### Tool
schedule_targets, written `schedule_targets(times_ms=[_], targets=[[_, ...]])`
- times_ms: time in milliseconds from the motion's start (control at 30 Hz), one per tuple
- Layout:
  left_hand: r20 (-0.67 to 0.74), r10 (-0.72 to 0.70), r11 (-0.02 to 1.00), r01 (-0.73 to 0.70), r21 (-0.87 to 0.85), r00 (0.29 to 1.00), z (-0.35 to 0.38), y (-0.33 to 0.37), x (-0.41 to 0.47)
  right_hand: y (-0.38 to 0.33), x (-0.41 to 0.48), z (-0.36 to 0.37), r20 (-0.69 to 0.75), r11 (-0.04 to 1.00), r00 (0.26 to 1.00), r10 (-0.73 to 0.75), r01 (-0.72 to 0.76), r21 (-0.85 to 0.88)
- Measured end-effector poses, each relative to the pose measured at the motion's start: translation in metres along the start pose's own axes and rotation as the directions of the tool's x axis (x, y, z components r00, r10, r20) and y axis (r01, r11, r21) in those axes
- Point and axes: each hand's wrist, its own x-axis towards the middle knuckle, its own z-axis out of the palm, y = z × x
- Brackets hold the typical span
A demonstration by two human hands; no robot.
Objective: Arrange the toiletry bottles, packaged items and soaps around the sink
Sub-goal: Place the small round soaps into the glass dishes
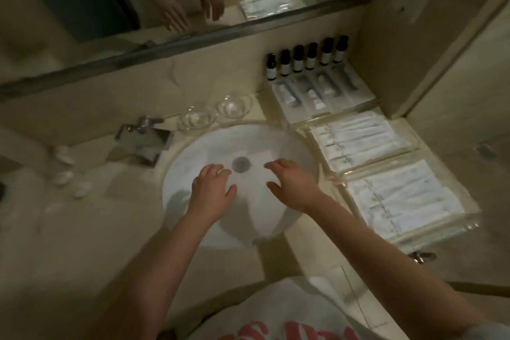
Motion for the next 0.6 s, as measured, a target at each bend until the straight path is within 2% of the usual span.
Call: schedule_targets(times_ms=[200, 400, 500, 600], targets=[[-0.012, -0.264, 0.962, 0.262, -0.074, 0.964, -0.018, -0.122, -0.033, -0.100, 0.064, 0.025, 0.227, 0.984, 0.958, -0.177, 0.174, 0.035], [0.131, -0.476, 0.872, 0.486, -0.063, 0.870, -0.043, -0.233, -0.043, -0.196, 0.130, 0.051, 0.437, 0.963, 0.866, -0.244, 0.270, 0.003], [0.169, -0.544, 0.826, 0.560, -0.066, 0.822, -0.058, -0.277, -0.042, -0.241, 0.161, 0.065, 0.497, 0.954, 0.833, -0.244, 0.297, -0.029], [0.127, -0.582, 0.799, 0.593, -0.093, 0.803, -0.074, -0.320, -0.034, -0.279, 0.187, 0.077, 0.513, 0.943, 0.819, -0.257, 0.328, -0.051]])
